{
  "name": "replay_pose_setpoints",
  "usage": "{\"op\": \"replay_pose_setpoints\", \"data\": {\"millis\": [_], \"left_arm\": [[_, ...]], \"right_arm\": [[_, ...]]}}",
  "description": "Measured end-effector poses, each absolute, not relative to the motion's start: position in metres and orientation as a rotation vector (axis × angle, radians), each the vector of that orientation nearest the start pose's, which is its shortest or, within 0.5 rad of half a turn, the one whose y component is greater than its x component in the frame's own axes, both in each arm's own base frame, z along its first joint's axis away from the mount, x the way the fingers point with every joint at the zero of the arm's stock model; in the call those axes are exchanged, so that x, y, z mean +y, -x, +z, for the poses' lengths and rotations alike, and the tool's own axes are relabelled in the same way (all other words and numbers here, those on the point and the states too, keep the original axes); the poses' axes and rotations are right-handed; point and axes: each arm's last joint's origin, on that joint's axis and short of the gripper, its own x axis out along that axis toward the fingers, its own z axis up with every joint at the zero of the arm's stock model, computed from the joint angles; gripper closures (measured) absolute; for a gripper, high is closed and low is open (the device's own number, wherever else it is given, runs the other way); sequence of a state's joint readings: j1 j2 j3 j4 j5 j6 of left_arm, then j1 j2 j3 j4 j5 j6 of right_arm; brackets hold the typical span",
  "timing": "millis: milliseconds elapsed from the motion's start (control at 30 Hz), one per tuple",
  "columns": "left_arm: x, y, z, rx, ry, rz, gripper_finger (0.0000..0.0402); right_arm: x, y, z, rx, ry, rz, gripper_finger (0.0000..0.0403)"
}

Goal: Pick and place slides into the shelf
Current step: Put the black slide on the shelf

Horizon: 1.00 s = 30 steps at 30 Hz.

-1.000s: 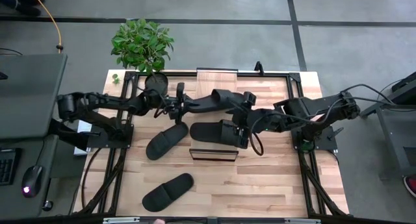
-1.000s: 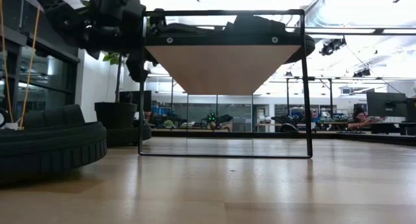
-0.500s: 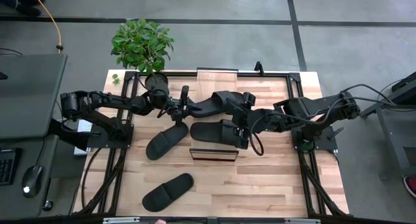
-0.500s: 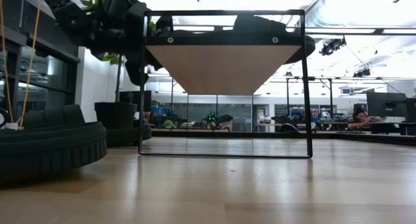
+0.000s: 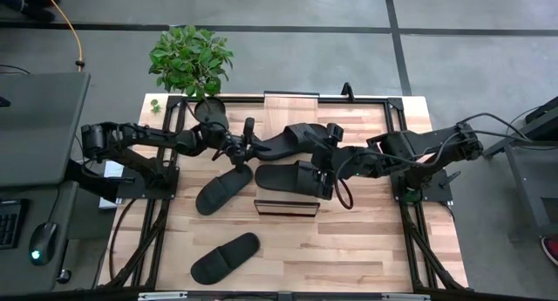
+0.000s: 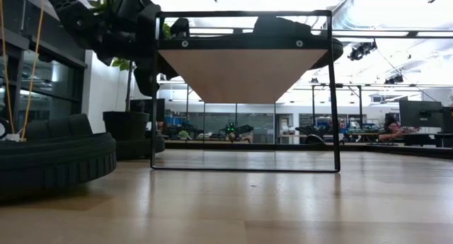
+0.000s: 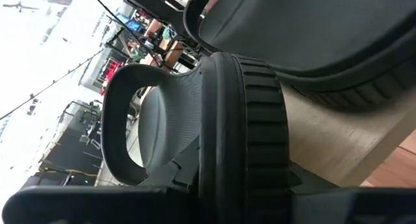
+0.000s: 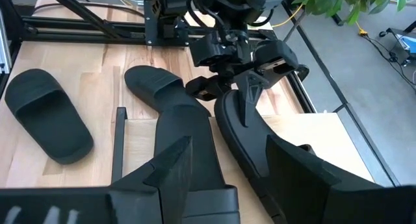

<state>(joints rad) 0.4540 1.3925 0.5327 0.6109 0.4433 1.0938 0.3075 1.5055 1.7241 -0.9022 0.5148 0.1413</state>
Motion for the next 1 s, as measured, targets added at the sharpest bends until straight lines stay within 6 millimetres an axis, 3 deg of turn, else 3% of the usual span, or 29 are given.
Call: {"op": "replay_pose_setpoints", "data": {"millis": [500,1000], "left_arm": [[0.109,-0.2474,0.1905,0.324,-0.941,0.012,0.0311],[0.1114,-0.2471,0.1918,0.351,-0.864,0.103,0.0158]], "right_arm": [[0.0775,-0.2912,0.4199,0.611,0.137,-0.242,0.0214],[0.0758,-0.2906,0.4203,0.604,0.168,-0.294,0.0214]]}}
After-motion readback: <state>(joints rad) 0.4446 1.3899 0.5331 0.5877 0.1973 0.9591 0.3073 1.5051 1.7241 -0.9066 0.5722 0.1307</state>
